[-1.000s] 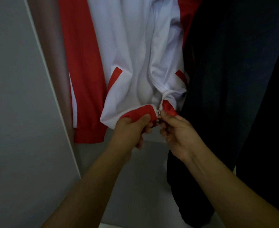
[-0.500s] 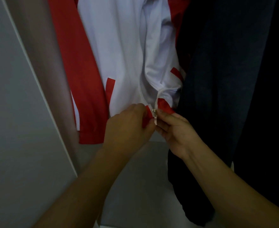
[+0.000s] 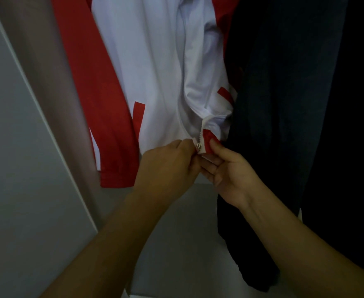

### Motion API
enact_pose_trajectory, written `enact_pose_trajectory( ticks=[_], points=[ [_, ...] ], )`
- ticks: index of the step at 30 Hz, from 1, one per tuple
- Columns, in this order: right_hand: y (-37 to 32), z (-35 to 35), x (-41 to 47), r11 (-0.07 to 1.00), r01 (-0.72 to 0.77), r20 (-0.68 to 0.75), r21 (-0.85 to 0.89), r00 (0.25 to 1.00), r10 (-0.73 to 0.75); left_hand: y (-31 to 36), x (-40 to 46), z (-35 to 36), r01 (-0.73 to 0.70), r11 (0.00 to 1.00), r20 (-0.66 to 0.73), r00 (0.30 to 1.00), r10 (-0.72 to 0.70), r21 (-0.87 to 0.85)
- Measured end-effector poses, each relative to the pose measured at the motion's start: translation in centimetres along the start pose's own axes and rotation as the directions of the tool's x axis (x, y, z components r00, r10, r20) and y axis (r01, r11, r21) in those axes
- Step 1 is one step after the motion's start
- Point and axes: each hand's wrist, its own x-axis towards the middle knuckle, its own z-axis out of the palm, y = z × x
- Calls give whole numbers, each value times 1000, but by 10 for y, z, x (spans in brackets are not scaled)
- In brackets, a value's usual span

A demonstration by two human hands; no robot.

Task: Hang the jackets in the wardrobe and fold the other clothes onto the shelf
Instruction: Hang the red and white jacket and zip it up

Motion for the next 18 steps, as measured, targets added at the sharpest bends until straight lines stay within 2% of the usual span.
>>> enact_pose_trajectory(
  ticks=[3, 5, 7, 9, 11, 14, 18],
  points=[
    [-1, -3, -1, 1000, 8, 27, 21, 1000, -8, -7, 2, -3, -13, 978, 94, 995, 33, -210],
    [1, -7, -1, 1000, 26, 27, -6, 999, -26, -13, 10, -5, 60, 917, 162, 987, 5, -395],
    [3, -10, -2, 998, 45, 16, -40, 999, -44, -20, 23, -5, 290, 770, 317, 941, -121, -569],
    [6, -13, -3, 994, 61, 9, -88, 998, -60, -25, 37, -5, 478, 616, 496, 854, -159, -626],
    [8, -13, -4, 978, 78, 2, -194, 997, -79, -29, 47, -2, 504, 615, 564, 818, -115, -606],
    [11, -10, -5, 933, 108, -28, -344, 992, -125, -32, 56, 1, 460, 674, 562, 823, -81, -577],
    [12, -8, -3, 901, 192, -83, -388, 967, -242, -28, 61, 3, 425, 696, 558, 829, -42, -579]
  ],
)
